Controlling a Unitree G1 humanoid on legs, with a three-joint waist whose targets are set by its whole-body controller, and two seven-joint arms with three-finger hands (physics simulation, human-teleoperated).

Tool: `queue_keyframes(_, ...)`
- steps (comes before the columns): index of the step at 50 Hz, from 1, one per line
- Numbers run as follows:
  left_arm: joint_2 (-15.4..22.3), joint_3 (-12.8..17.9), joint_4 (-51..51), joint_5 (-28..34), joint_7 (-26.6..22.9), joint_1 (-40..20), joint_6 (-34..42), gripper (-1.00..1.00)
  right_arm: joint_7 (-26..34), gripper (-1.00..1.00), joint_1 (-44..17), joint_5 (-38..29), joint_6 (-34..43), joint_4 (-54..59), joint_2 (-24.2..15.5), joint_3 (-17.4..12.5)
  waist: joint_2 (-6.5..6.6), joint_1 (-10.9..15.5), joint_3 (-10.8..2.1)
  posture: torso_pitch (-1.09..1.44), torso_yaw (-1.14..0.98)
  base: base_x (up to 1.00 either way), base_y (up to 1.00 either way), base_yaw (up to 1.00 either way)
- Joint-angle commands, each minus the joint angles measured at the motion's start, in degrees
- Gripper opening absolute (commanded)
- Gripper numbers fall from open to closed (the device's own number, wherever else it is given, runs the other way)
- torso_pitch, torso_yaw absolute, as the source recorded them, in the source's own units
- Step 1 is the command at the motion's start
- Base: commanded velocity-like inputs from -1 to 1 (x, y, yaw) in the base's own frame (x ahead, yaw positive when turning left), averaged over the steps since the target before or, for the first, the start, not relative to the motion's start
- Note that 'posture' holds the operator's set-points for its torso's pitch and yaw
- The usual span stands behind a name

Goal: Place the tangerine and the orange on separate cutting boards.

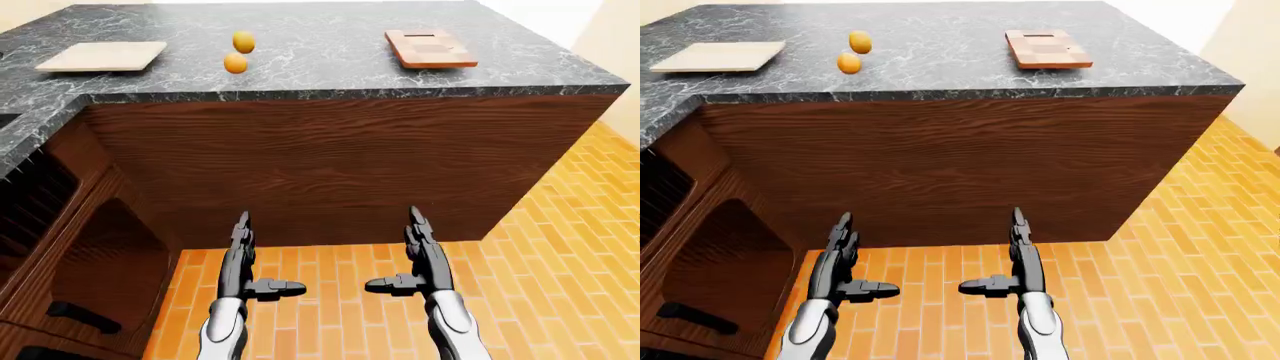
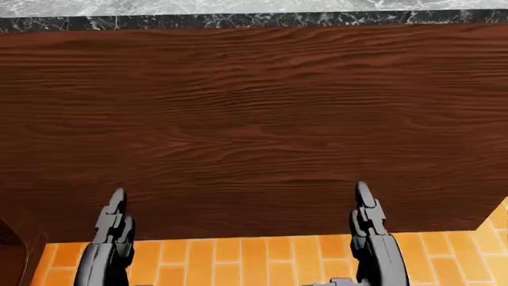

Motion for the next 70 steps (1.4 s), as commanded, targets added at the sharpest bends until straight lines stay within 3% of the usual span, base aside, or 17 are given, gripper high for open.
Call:
queue_keyframes(1, 1.08, 0.03, -12.65, 0.29, -0.56, -0.87, 2.25, 1.0, -0.12, 1.0, -2.17, 0.23, 1.1, -11.48, -0.45, 0.08, -0.45, -0.12, -0.05, 0.0, 0.0, 0.0, 0.0, 0.0)
queue_keyframes(3, 1.17, 0.44, -15.62, 0.72, -1.03, -1.04, 4.58, 1.0, 0.25, 1.0, -2.57, -0.07, 3.28, -14.53, -0.47, 0.5, -0.05, 0.56, -3.79, 0.0, 0.0, 0.0, 0.0, 0.0)
queue_keyframes(5, 1.18, 0.83, -18.01, 0.92, -1.33, -1.4, 6.52, 1.0, 0.61, 1.0, -2.81, -0.61, 4.4, -16.55, -0.51, 0.77, -0.38, 0.4, -1.28, 0.0, 0.0, 0.0, 0.0, 0.0)
queue_keyframes(8, 1.36, 0.96, -21.31, 1.53, -2.01, -2.3, 9.72, 1.0, 1.04, 1.0, -3.57, -0.88, 6.94, -19.58, -0.62, 0.52, -0.32, 0.52, -4.21, 0.0, 0.0, 0.0, 0.0, 0.0)
queue_keyframes(19, 6.29, 5.32, -31.75, 1.91, -4.01, -18.41, 28.98, 1.0, 2.31, 1.0, -13.27, -1.08, 22.13, -31.92, -3.45, -2.41, -0.07, 0.57, -5.13, 0.0, 0.0, 0.0, 0.0, 0.0)
queue_keyframes(29, 11.23, 7.99, -27.88, -0.09, -4.17, -29.1, 33.1, 1.0, 3.01, 1.0, -26.74, -0.71, 28.58, -30.34, -6.85, -4.49, 0.47, 0.36, -6.19, 0.0, 0.0, 0.01, 0.0, 0.0)
queue_keyframes(32, 12.62, 9.11, -29.03, -1.07, -3.94, -30.39, 34.9, 1.0, 3.16, 1.0, -27.55, -1.2, 29.36, -30.66, -7.85, -4.41, 0.17, 0.27, -2.99, 0.0, 0.0, 0.3, 0.15, 0.0)
queue_keyframes(36, 13.2, 8.78, -28.87, -1.18, -3.68, -30.96, 35.21, 1.0, 3.23, 1.0, -28.34, -0.97, 31.17, -32.64, -8.28, -4.72, 0.35, -0.24, -2.63, 0.0, 0.0, 0.38, 0.24, 0.0)
queue_keyframes(41, 13.86, 9.51, -30.56, -1.32, -3.76, -30.73, 36.48, 1.0, 3.54, 1.0, -27.88, -1.18, 31.65, -33.75, -8.45, -4.97, 6.08, -0.96, -3.32, 0.0, 0.0, 0.38, 0.25, 0.0)
queue_keyframes(42, 13.95, 9.63, -31.09, -1.37, -3.74, -30.57, 36.86, 1.0, 3.47, 1.0, -27.12, -1.23, 31.45, -34.24, -8.2, -4.83, 4.36, -0.37, -2.82, 0.0, 0.0, 0.38, 0.24, 0.0)
queue_keyframes(44, 14.07, 9.55, -31.23, -1.2, -3.65, -30.62, 37.09, 1.0, 3.67, 1.0, -26.65, -1.32, 31.11, -34.25, -8.15, -4.84, 4.59, -0.54, -2.15, 0.0, 0.0, 0.38, 0.25, 0.0)
queue_keyframes(55, 14.23, 9.74, -32.47, -0.97, -3.81, -30.53, 37.97, 1.0, 3.75, 1.0, -25.56, -1.23, 30.65, -35.28, -7.9, -5.16, -2.27, 1.34, -3.23, 0.0, 0.0, 0.38, 0.24, 0.0)
queue_keyframes(63, 14.61, 10.33, -33.28, -1.16, -3.84, -30.17, 38.35, 1.0, 3.68, 1.0, -25.38, -0.91, 30.0, -35.14, -7.89, -4.92, -0.25, -0.56, -2.28, 0.0, 0.0, 0.38, 0.02, 0.0)
queue_keyframes(66, 14.68, 10.47, -33.59, -1.23, -3.82, -29.94, 38.44, 1.0, 3.85, 1.0, -25.0, -1.22, 29.53, -34.88, -7.67, -4.61, 2.09, -0.99, -2.12, 0.0, 0.0, 0.37, 0.0, 0.0)
queue_keyframes(68, 15.02, 10.8, -34.2, -1.3, -3.83, -30.09, 39.09, 1.0, 4.08, 1.0, -25.32, -1.16, 29.85, -35.35, -7.69, -4.63, 6.23, -0.52, -5.02, 0.0, 0.0, 0.25, 0.0, 0.0)
queue_keyframes(69, 15.09, 10.89, -34.5, -1.36, -3.83, -30.05, 39.29, 1.0, 4.2, 1.0, -25.45, -1.14, 29.76, -35.57, -7.7, -4.6, 4.77, -0.26, -3.3, 0.0, 0.0, 0.12, 0.0, 0.0)
queue_keyframes(70, 14.94, 10.82, -34.46, -1.34, -3.76, -29.74, 39.0, 1.0, 4.21, 1.0, -25.34, -1.39, 29.51, -35.46, -7.73, -4.48, 5.49, -0.24, -3.26, 0.0, 0.0, 0.1, 0.0, 0.0)
